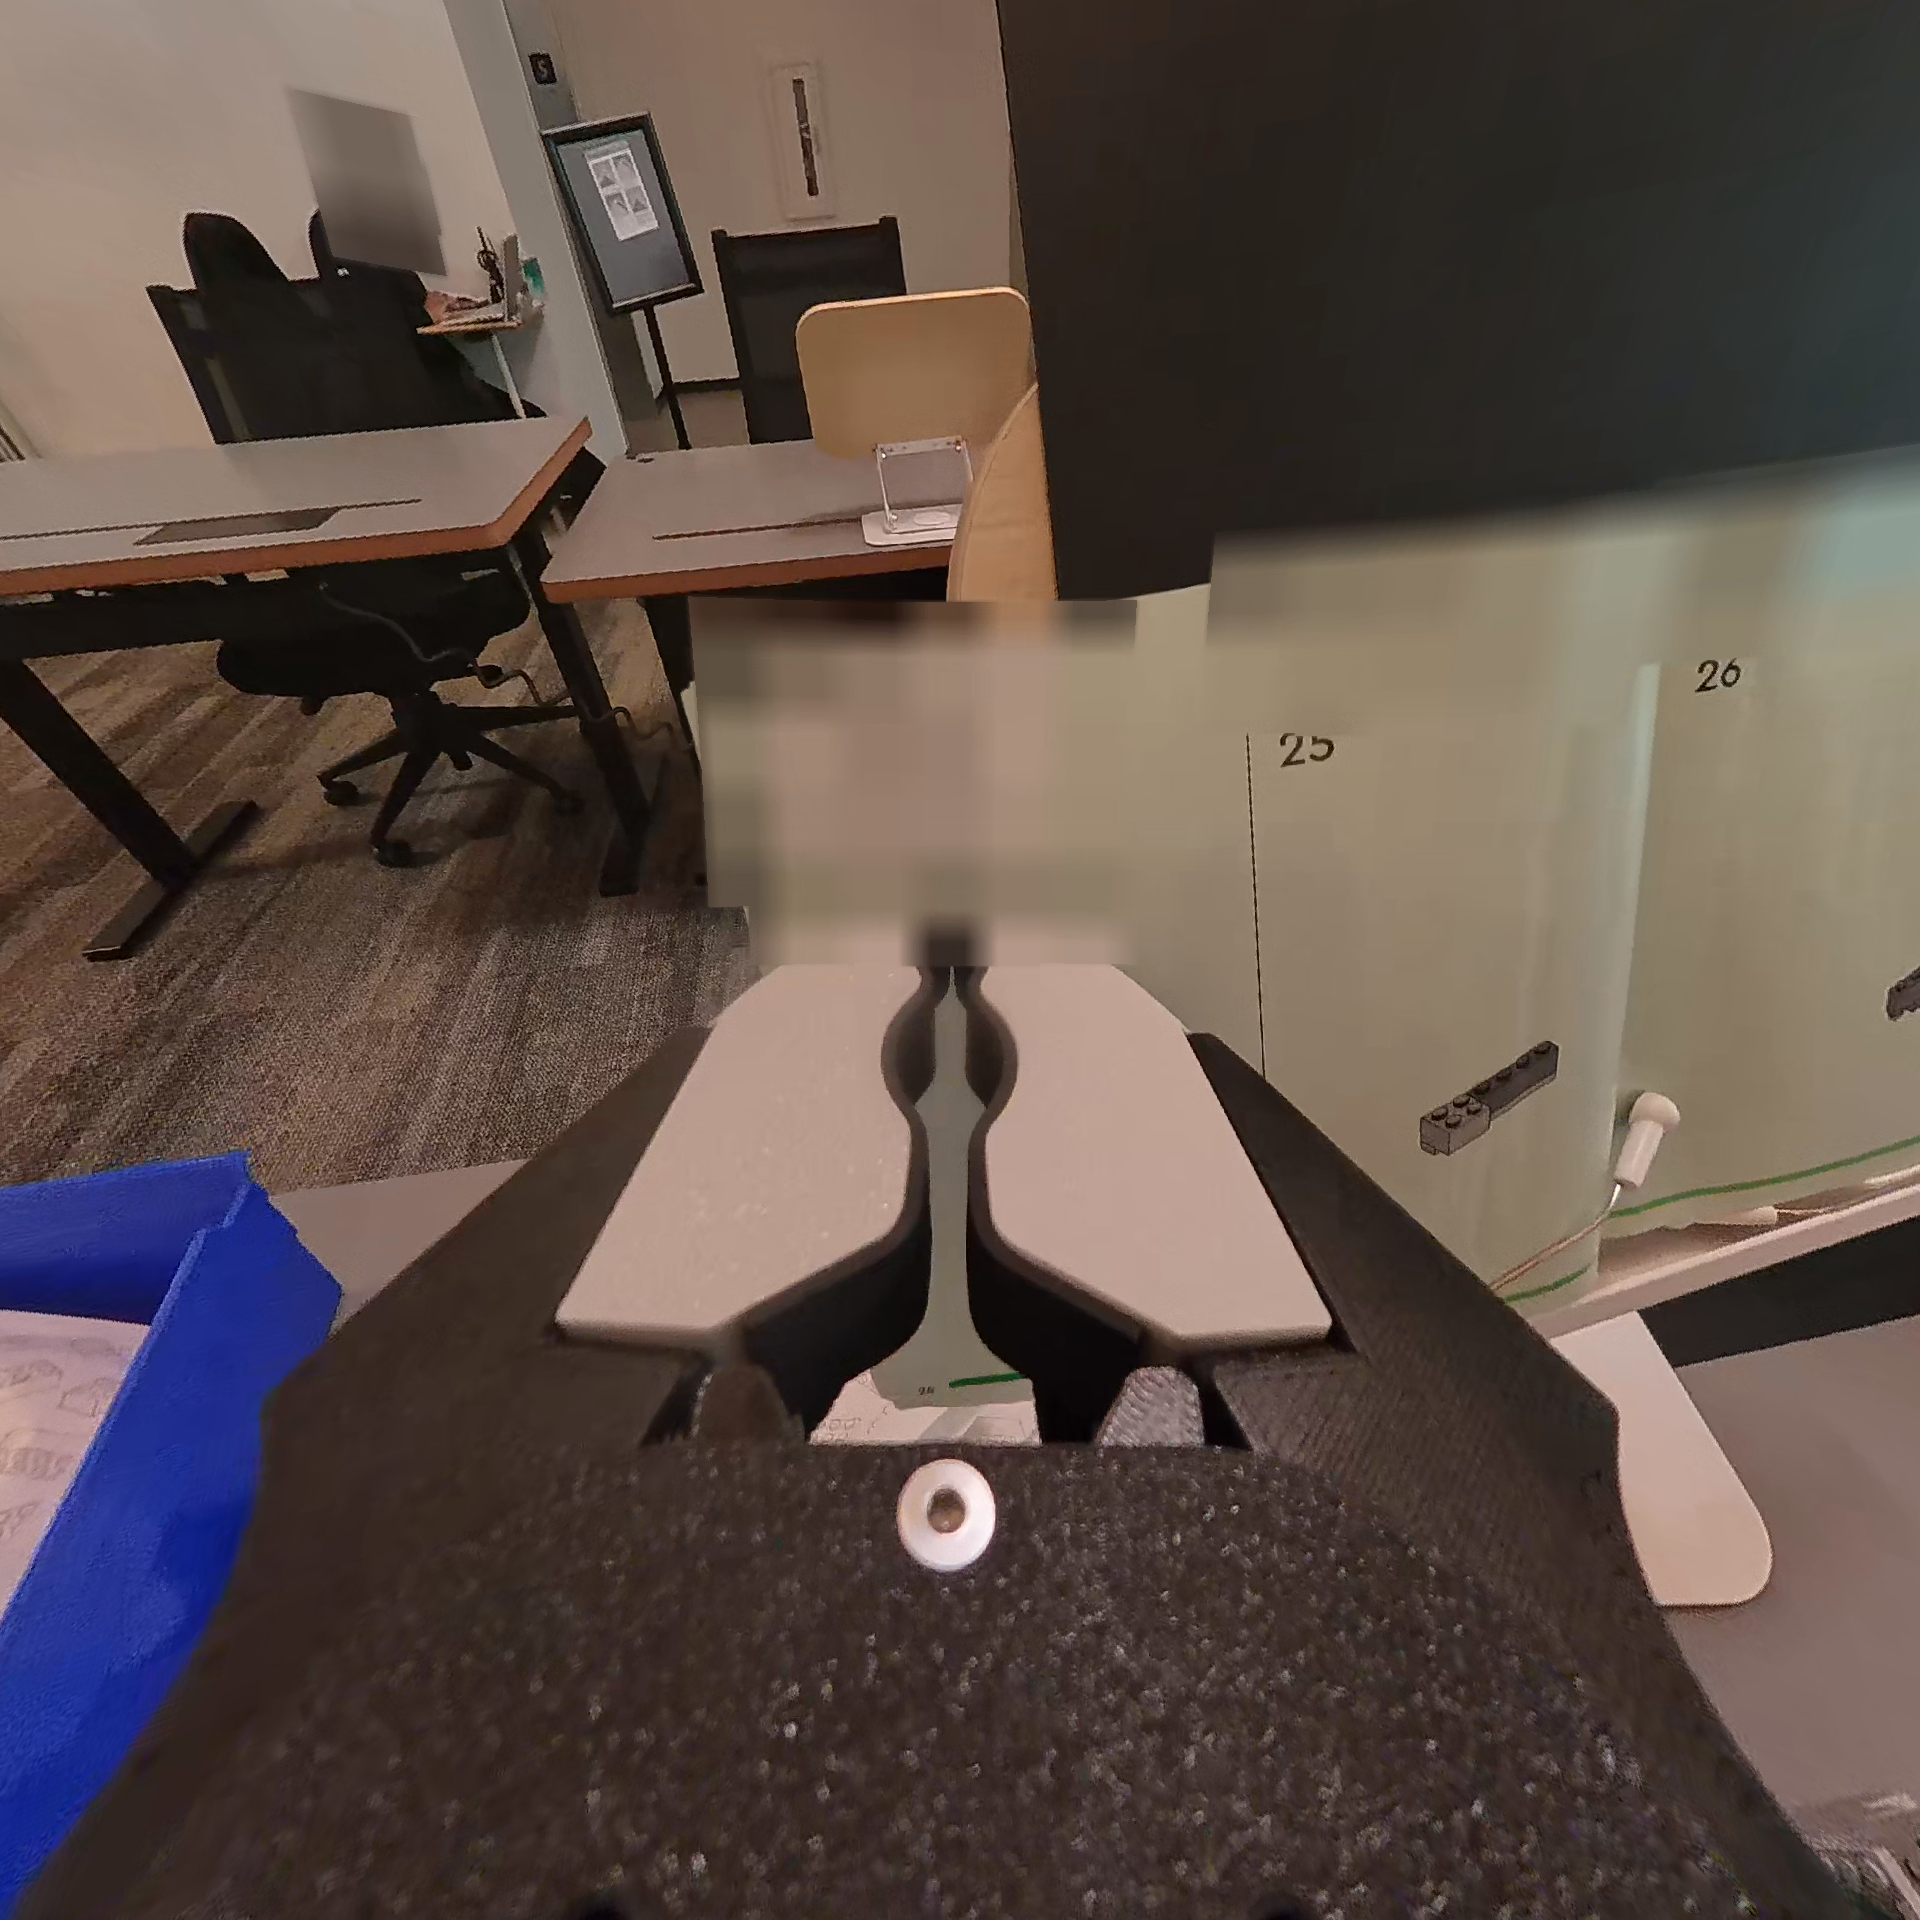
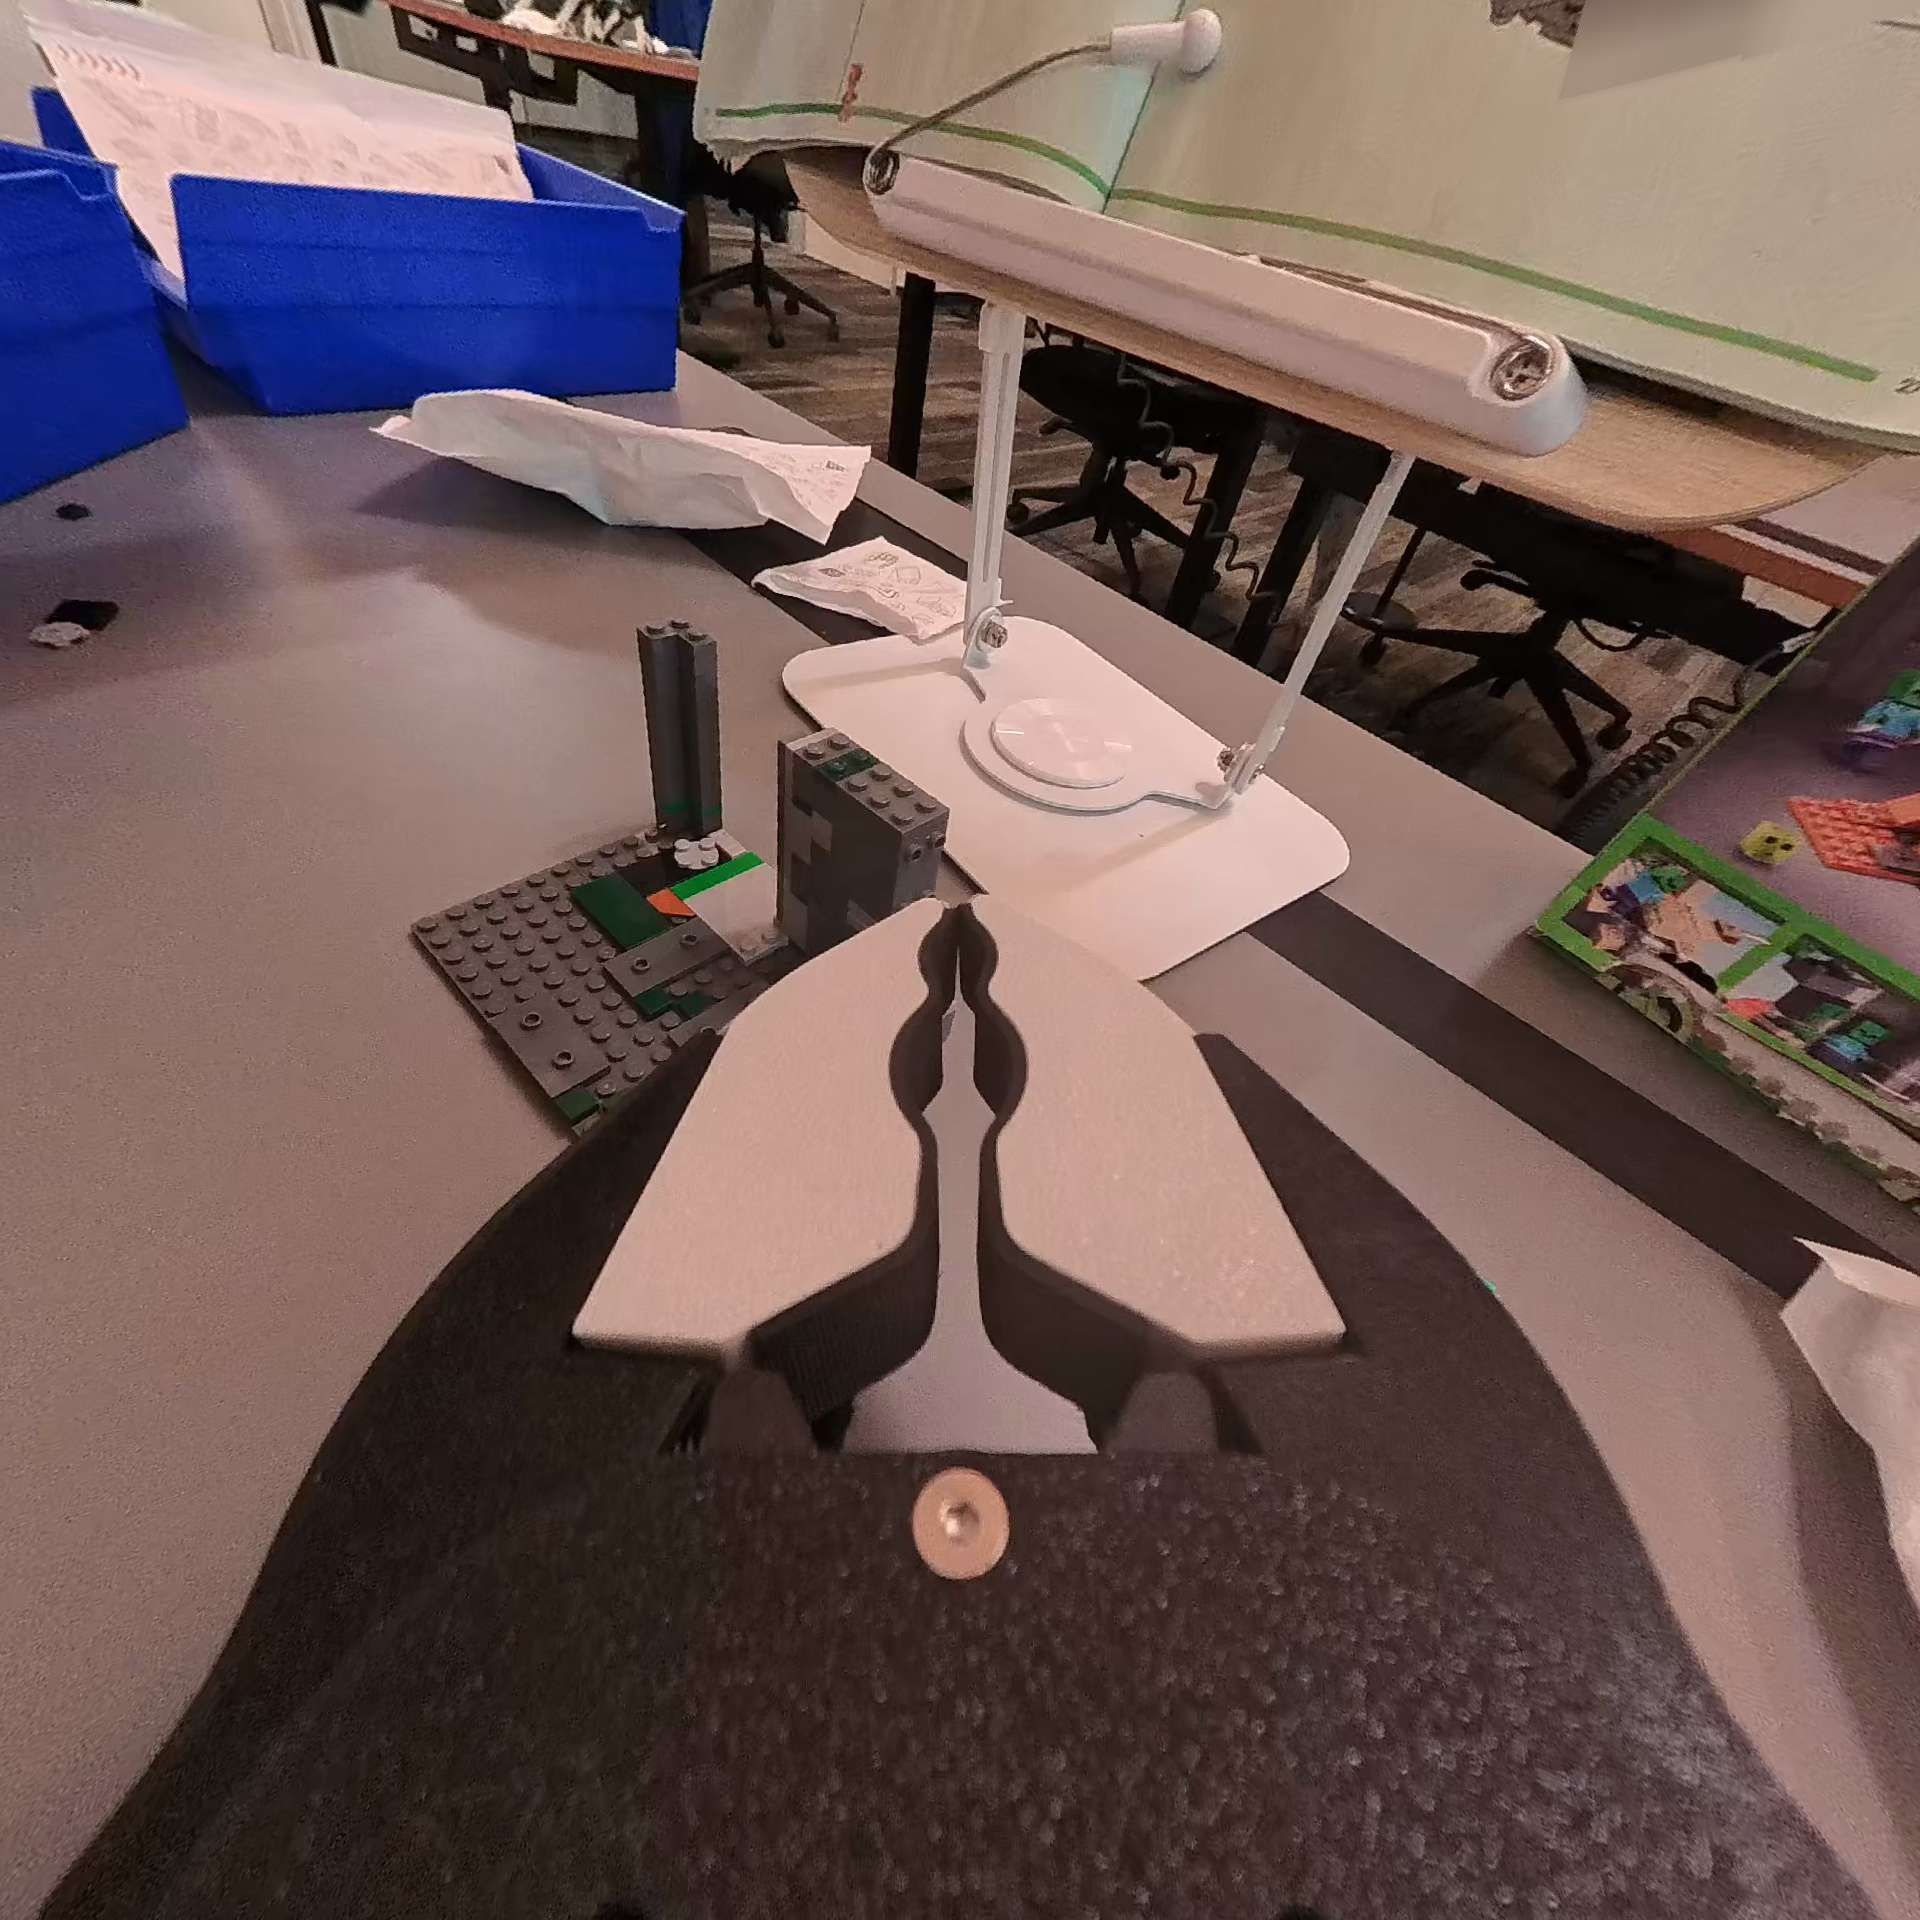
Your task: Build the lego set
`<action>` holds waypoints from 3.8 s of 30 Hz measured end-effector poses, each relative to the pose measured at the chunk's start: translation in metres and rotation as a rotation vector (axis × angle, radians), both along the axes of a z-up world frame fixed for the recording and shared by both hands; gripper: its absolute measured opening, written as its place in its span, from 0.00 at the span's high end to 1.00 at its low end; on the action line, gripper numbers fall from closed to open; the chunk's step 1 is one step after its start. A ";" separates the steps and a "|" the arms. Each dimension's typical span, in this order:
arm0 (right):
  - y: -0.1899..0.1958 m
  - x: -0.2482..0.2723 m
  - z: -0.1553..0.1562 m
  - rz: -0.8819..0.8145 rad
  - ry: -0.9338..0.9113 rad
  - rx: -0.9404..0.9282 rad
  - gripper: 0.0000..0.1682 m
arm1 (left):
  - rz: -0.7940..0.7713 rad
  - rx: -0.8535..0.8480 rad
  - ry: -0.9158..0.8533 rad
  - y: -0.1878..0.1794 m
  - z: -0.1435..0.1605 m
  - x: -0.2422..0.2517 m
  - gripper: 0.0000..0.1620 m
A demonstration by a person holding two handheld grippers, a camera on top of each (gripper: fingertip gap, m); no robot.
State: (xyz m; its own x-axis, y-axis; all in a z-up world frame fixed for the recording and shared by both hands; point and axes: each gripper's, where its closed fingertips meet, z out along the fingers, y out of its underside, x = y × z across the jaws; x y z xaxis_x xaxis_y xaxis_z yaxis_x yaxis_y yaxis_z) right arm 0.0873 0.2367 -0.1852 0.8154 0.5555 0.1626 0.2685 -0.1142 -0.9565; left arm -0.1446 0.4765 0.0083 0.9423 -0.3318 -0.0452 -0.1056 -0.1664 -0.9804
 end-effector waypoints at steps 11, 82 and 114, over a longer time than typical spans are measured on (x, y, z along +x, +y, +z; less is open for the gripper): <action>0.000 -0.002 -0.005 0.008 -0.012 -0.011 1.00 | 0.012 0.008 0.036 0.015 0.010 0.007 1.00; -0.002 -0.009 -0.013 0.028 0.001 -0.038 1.00 | -0.603 -0.245 0.239 -0.188 -0.164 0.092 1.00; -0.003 -0.012 -0.015 0.036 0.005 -0.043 1.00 | -0.299 0.003 0.029 -0.145 -0.063 0.057 1.00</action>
State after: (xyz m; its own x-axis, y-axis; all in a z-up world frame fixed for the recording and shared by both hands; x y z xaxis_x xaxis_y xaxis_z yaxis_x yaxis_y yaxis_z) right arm 0.0756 0.2336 -0.2000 0.7956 0.5908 0.1343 0.2688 -0.1455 -0.9521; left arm -0.0879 0.3316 -0.0551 0.8011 -0.5943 -0.0716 -0.1773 -0.1213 -0.9766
